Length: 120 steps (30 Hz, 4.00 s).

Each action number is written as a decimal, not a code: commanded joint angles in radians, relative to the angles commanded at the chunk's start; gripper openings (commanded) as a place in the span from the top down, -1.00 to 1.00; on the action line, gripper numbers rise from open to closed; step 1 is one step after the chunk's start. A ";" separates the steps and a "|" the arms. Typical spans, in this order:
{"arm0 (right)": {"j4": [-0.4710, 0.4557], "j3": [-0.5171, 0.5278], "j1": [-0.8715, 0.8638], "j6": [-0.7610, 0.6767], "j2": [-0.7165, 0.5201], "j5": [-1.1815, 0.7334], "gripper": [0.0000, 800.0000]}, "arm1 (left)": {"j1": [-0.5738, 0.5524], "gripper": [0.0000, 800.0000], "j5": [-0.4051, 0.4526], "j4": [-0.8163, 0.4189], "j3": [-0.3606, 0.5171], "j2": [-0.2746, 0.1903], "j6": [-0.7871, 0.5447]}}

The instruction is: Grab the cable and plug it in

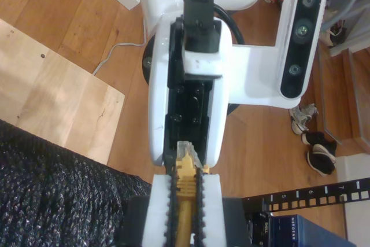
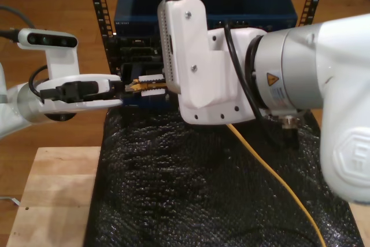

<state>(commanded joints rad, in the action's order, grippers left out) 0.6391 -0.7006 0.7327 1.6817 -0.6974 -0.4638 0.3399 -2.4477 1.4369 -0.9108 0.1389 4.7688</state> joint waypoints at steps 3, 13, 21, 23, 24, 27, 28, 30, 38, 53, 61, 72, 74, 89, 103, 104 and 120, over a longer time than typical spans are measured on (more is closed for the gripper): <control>-0.002 -0.005 -0.025 -0.012 0.005 0.000 1.00 | 0.000 -0.98 0.005 -0.002 0.000 -0.002 0.002; -0.002 0.008 -0.155 -0.058 0.000 -0.002 1.00 | 0.002 -0.99 0.112 -0.006 -0.003 -0.029 0.000; -0.003 0.028 -0.290 -0.066 0.002 -0.041 1.00 | 0.008 -0.99 0.250 -0.025 -0.034 -0.092 -0.008; -0.003 0.032 -0.319 -0.068 0.002 -0.061 1.00 | 0.009 -0.99 0.282 -0.061 -0.041 -0.110 -0.008; -0.003 0.032 -0.334 -0.069 0.003 -0.072 1.00 | 0.009 -0.99 0.307 -0.087 -0.044 -0.120 -0.008; -0.005 0.032 -0.384 -0.097 0.006 -0.106 1.00 | 0.014 -0.99 0.391 -0.152 -0.044 -0.155 -0.011; -0.006 0.032 -0.400 -0.106 0.008 -0.121 1.00 | 0.017 -0.99 0.414 -0.173 -0.044 -0.172 -0.018; -0.005 0.031 -0.434 -0.120 0.025 -0.153 1.00 | 0.020 -0.99 0.446 -0.213 -0.044 -0.190 -0.038; -0.011 0.023 -0.508 -0.127 0.086 -0.193 1.00 | 0.078 -0.99 0.555 -0.371 -0.086 -0.244 -0.097; -0.049 0.015 -0.548 -0.153 0.184 -0.216 1.00 | 0.143 -0.99 0.683 -0.736 -0.163 -0.330 -0.221; -0.164 0.000 -0.551 -0.250 0.258 -0.238 1.00 | 0.146 -0.99 0.695 -0.927 -0.157 -0.399 -0.296; -0.367 -0.074 -0.551 -0.436 0.388 -0.279 1.00 | 0.341 -0.99 0.681 -1.017 -0.114 -0.422 -0.503; -0.382 -0.078 -0.549 -0.453 0.402 -0.288 1.00 | 0.379 -0.99 0.675 -1.051 -0.107 -0.422 -0.552; -0.491 -0.118 -0.549 -0.551 0.482 -0.311 1.00 | 0.686 -0.99 0.669 -1.261 0.055 -0.451 -0.967; -0.516 -0.163 -0.548 -0.565 0.563 -0.356 1.00 | 0.876 -1.00 0.701 -1.367 0.242 -0.517 -1.223; -0.516 -0.163 -0.548 -0.565 0.563 -0.356 1.00 | 0.890 -1.00 0.709 -1.375 0.253 -0.519 -1.237; -0.517 -0.169 -0.543 -0.565 0.574 -0.374 1.00 | 0.947 -1.00 0.867 -1.471 0.471 -0.620 -1.375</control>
<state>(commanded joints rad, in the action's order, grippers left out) 0.1220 -0.8694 0.1895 1.1170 -0.1235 -0.8381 1.2866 -1.5808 -0.0345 -0.4398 -0.4810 3.3940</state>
